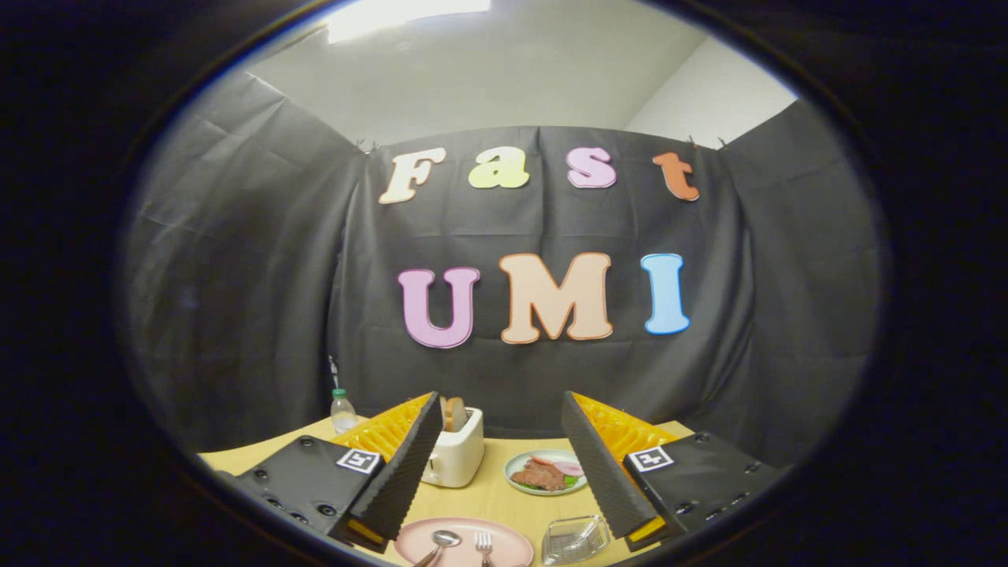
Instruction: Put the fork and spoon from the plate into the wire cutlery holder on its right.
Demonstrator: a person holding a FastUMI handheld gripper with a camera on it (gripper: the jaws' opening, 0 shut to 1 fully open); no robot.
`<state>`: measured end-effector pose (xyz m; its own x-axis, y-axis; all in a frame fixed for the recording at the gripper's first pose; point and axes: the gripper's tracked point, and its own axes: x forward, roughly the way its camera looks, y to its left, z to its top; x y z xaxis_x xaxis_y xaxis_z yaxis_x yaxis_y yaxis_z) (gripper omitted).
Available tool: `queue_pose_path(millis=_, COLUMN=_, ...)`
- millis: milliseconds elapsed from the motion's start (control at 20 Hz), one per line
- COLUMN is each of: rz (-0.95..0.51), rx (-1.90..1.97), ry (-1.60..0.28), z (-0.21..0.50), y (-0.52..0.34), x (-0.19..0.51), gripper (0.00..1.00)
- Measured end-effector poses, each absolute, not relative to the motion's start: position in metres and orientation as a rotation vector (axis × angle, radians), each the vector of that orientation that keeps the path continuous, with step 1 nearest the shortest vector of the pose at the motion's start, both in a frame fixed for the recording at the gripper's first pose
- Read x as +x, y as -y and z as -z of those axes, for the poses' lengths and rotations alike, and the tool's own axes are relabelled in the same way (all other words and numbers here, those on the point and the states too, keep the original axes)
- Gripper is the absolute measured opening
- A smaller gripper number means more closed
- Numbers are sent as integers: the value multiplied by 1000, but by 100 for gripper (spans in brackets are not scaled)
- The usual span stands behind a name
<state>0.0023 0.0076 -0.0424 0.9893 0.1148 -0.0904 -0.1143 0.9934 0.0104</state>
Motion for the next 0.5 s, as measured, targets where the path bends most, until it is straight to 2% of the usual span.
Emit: queue_pose_path(millis=500, rz=-209, rx=-62, ry=-339, z=140, y=-14, x=-9, gripper=98)
